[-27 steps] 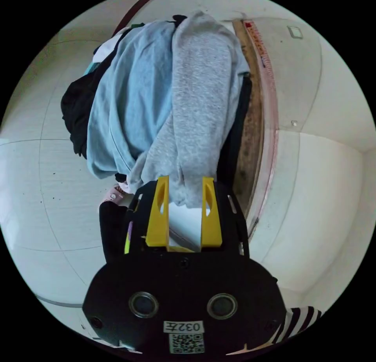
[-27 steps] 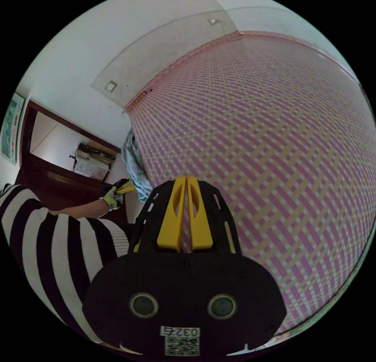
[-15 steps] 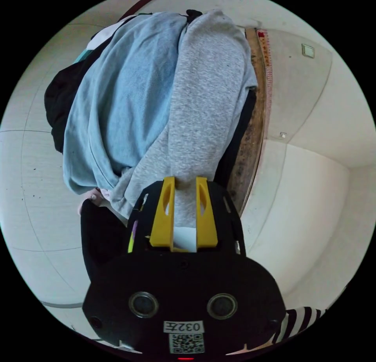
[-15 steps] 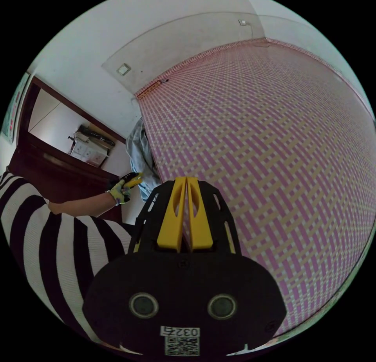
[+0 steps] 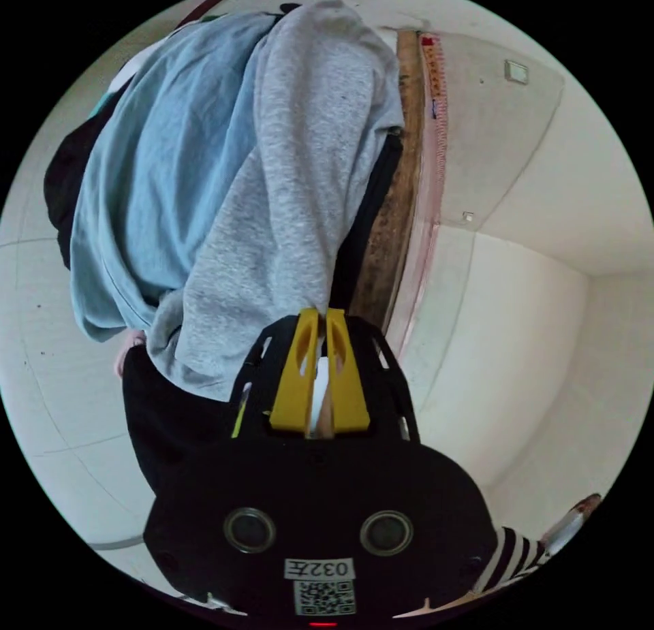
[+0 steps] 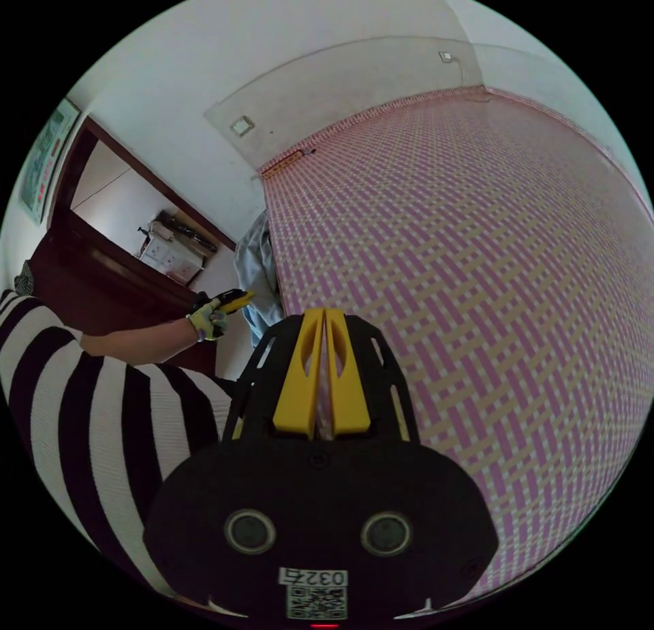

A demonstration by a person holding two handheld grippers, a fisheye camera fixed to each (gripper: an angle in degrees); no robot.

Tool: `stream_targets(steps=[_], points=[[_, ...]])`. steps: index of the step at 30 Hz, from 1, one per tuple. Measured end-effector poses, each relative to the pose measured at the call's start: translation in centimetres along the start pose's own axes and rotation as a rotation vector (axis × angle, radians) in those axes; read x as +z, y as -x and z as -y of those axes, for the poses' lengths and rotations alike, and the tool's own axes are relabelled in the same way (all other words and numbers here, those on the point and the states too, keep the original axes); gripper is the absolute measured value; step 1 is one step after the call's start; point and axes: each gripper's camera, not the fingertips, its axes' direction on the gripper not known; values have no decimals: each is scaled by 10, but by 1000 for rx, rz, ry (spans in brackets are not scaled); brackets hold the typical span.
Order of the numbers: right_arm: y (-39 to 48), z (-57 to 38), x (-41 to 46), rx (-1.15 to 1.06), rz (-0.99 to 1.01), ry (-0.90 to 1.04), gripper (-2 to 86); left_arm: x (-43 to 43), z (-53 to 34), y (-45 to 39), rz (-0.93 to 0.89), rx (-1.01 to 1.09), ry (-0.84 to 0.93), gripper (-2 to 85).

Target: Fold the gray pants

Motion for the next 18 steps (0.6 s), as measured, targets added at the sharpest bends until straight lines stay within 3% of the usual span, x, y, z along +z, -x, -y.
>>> stream_targets(steps=[3,9,14,18], points=[[-20,-21,-8,4,6,-17,-10,-24,-37,-24,-84,124,-54,-11],[-65,-47,-12,52,67,-43,-10,-89,-107,-64,-500,299,-214,-11],[-88,-48,-27,46,101,-90,-10,-146,-147,-157,-684,448,-339,-10],[-99,-48,-44,42,119,-128,-10,-159,-181,-251,-823,613,-311,-10]])
